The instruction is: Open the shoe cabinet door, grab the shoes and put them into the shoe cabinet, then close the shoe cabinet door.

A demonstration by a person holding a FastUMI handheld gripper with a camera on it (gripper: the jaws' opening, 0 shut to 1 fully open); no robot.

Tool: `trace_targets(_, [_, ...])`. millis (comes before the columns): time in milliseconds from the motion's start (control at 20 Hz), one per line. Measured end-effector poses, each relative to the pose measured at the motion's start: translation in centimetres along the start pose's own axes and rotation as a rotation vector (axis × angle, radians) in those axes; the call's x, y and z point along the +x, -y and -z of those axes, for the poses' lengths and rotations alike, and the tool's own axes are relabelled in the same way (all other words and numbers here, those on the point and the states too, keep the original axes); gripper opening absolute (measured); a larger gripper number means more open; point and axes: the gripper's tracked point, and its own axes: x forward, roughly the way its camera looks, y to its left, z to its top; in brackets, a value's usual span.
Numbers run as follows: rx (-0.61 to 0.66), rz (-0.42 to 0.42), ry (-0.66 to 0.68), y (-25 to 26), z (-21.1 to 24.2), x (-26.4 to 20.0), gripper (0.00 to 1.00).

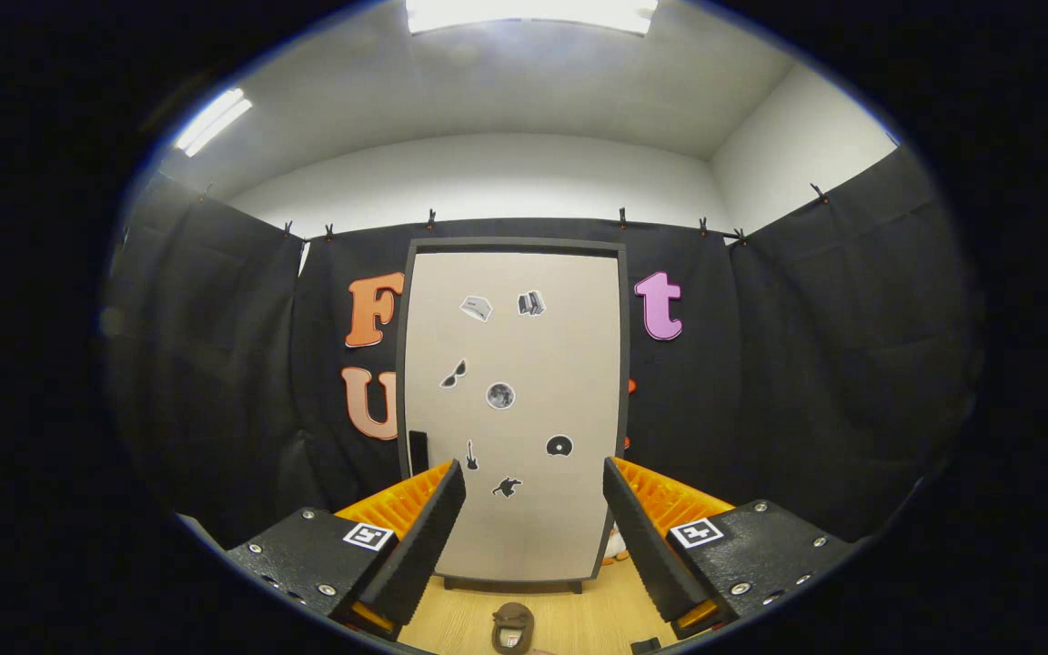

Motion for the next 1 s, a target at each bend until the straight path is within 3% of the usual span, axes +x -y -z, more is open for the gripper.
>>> trace_targets(1000, [0.019, -0.024, -0.021, -5.9, 2.2, 3.7, 0.95])
